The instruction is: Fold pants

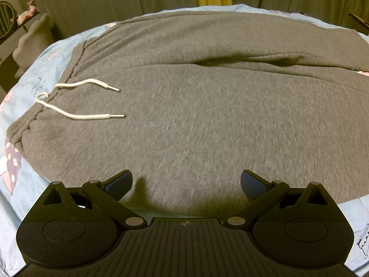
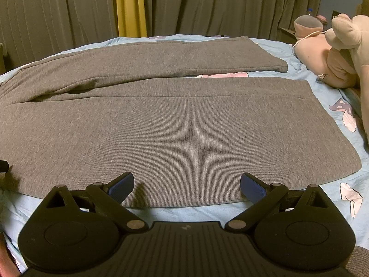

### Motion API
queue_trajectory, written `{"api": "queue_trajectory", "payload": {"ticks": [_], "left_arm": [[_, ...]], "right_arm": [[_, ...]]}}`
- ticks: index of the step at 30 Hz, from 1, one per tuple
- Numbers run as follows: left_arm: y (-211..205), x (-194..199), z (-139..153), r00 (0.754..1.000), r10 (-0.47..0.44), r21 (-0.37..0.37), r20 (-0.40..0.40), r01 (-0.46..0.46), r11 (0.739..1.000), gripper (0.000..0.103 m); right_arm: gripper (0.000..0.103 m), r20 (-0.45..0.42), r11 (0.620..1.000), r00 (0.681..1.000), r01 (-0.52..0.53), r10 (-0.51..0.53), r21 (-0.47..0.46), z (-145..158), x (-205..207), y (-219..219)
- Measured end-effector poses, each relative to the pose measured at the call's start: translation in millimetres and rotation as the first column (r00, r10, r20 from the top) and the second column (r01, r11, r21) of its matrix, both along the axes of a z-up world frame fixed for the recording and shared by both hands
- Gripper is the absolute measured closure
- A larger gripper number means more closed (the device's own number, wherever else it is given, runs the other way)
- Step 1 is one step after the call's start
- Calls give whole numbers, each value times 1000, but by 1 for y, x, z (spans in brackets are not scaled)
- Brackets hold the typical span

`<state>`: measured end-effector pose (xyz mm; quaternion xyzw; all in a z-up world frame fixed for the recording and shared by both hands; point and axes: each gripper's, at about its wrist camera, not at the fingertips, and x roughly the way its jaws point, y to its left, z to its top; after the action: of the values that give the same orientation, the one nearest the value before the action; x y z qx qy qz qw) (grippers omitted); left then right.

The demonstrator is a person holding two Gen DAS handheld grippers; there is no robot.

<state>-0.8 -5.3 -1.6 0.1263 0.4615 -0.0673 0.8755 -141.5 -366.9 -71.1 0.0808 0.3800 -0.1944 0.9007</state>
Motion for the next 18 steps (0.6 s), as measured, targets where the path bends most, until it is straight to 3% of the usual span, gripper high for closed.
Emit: {"api": "queue_trajectory", "payload": {"ticks": [18], "left_arm": [[-1,0,-1,1000,-5,1,-1,5,1000,0]], "right_arm": [[4,0,1000,1000,-1,1,1,-2,-1,1]]}}
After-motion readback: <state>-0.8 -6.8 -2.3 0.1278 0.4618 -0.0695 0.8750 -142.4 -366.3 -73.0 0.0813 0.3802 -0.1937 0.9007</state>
